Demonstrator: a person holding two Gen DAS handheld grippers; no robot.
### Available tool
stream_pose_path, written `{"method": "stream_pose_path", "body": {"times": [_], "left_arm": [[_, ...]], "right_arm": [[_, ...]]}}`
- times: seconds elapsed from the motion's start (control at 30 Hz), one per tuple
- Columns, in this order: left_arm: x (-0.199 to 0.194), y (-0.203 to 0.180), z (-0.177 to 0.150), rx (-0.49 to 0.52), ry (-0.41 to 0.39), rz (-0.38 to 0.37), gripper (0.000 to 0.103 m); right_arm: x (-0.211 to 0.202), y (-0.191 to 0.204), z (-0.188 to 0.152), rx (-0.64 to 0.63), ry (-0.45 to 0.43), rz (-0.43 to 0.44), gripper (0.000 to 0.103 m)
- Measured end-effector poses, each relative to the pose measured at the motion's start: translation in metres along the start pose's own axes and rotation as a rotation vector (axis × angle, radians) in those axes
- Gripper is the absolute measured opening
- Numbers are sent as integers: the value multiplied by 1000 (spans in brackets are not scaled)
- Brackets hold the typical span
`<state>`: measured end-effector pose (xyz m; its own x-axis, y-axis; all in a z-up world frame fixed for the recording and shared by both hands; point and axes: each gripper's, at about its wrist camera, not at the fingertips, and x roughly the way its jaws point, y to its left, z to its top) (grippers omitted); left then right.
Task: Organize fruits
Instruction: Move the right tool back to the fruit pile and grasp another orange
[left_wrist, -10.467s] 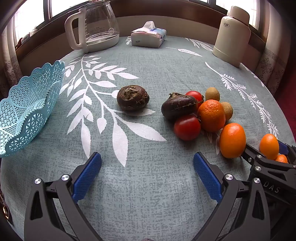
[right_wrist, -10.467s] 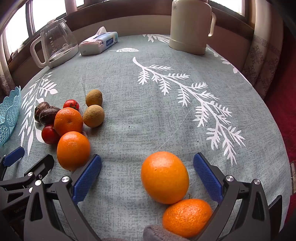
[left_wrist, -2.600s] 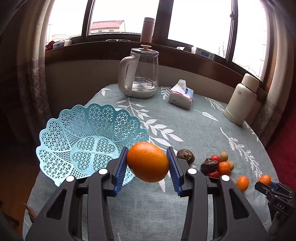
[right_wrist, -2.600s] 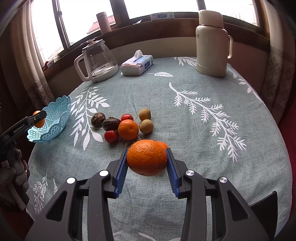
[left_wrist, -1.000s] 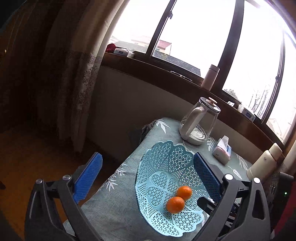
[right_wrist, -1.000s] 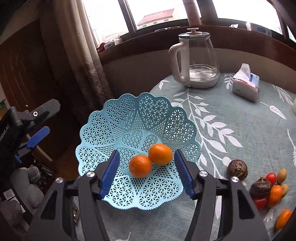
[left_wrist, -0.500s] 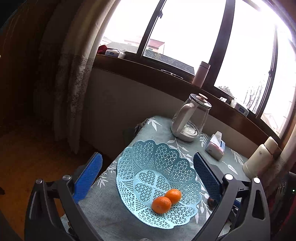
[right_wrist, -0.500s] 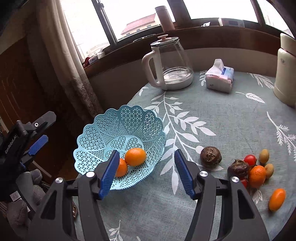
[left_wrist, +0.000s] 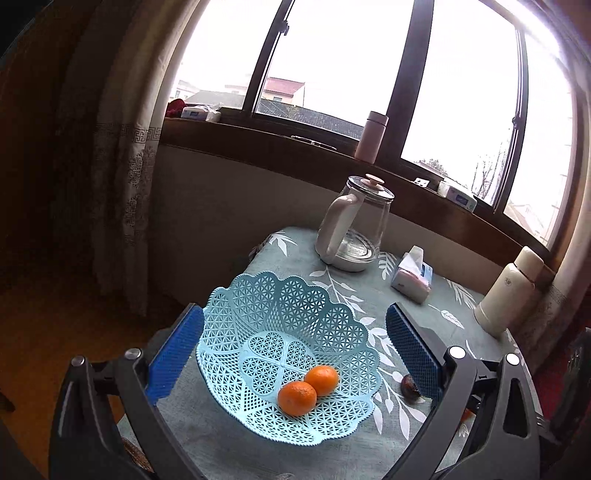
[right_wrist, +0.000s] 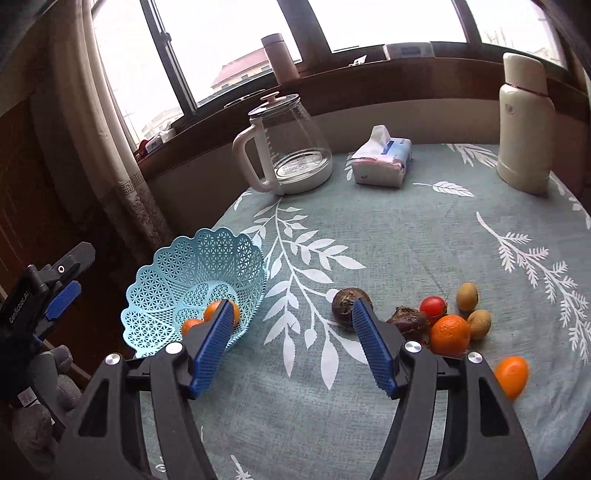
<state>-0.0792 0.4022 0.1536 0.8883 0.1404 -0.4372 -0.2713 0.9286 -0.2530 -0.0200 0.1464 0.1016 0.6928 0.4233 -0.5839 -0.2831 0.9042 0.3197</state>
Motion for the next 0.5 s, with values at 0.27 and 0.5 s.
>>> {"method": "stream_pose_path", "body": {"times": [0.27, 0.5], "left_arm": [[3, -19, -9, 26, 34, -43, 100], [3, -35, -16, 69, 44, -59, 100]], "right_arm": [[-15, -43, -5, 61, -20, -83, 70], [-30, -81, -8, 129, -46, -153, 71]]}}
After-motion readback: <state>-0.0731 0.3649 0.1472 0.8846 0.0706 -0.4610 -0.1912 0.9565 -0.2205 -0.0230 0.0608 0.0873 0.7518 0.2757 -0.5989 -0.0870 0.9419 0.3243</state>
